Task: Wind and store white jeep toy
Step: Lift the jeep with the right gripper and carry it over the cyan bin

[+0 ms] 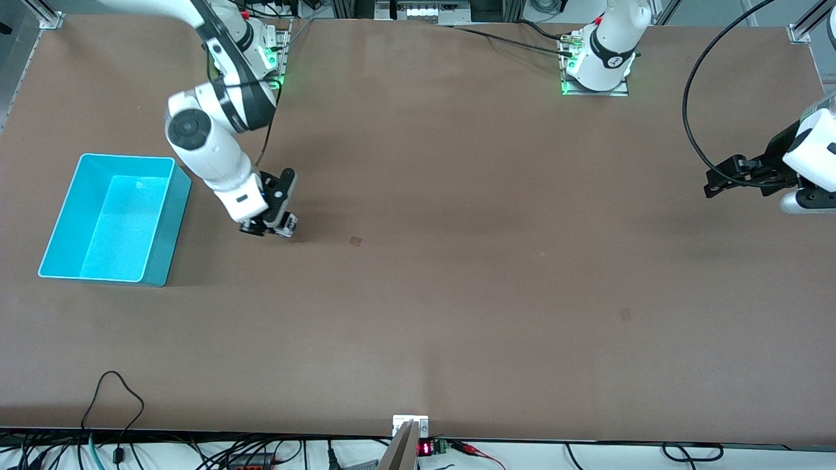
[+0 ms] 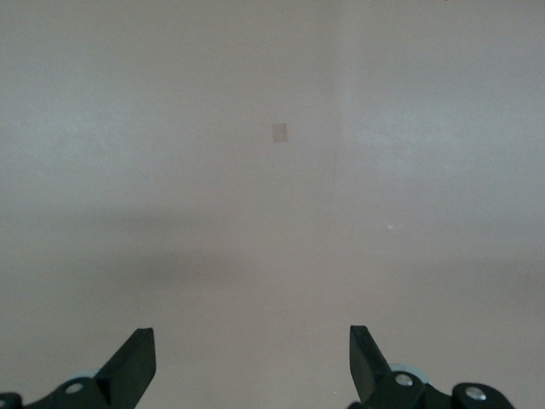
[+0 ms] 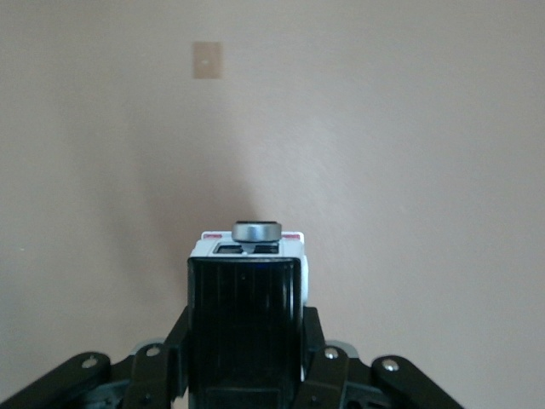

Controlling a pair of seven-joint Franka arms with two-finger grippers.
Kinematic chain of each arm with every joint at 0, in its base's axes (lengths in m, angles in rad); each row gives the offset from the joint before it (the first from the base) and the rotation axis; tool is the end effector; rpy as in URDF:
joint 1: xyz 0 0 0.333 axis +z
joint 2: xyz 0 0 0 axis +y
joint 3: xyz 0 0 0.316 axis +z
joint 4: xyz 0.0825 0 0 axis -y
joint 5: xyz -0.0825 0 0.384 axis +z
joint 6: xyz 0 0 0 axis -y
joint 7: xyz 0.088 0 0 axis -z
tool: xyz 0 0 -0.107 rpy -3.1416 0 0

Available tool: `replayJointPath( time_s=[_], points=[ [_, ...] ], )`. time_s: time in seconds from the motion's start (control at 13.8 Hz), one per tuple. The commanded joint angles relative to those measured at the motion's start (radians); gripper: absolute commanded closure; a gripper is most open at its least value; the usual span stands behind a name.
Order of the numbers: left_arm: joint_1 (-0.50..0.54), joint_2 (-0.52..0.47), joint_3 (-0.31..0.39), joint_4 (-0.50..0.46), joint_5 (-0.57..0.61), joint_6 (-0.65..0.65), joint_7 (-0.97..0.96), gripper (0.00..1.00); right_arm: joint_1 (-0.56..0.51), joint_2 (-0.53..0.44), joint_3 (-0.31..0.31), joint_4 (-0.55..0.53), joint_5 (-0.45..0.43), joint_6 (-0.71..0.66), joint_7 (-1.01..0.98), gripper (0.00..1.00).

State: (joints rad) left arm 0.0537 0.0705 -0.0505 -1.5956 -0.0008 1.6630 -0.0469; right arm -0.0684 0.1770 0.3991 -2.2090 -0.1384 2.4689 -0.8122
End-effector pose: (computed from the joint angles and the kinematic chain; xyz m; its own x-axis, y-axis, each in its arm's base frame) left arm 0.5823 0.0027 0.5808 0.9987 0.0503 -0.0032 0.0503 -0.9987 0.0042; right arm 0.5274 0.1794 0.3149 0.3243 0.9448 0.0474 0.9405 -0.3274 0.0906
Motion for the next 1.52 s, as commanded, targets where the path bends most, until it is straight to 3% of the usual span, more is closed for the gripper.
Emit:
replayJointPath(
  time_s=[0.0,0.43,0.65,1.08,1.45],
  points=[
    [0.02,-0.02,-0.011,-0.017,-0.021,0.0,0.024,0.0,-0.01,-0.083,-0.031,-0.017,0.005,-0.042,0.134,0.88],
    [-0.02,-0.012,0.017,-0.012,-0.021,0.007,0.024,0.0,-0.013,-0.094,-0.209,-0.003,0.01,-0.051,0.367,0.87],
    [-0.104,-0.011,0.11,-0.009,-0.021,0.007,0.024,0.0,-0.014,-0.1,-0.282,-0.003,0.011,-0.071,0.447,0.87],
    [-0.038,0.003,0.06,-0.003,-0.024,0.009,0.024,0.0,-0.014,-0.105,-0.46,-0.005,0.011,-0.146,0.461,0.87],
    [-0.054,0.023,0.069,-0.001,-0.022,0.0,0.021,0.0,-0.021,-0.074,-0.56,-0.011,0.011,-0.159,0.464,0.86]
  ],
)
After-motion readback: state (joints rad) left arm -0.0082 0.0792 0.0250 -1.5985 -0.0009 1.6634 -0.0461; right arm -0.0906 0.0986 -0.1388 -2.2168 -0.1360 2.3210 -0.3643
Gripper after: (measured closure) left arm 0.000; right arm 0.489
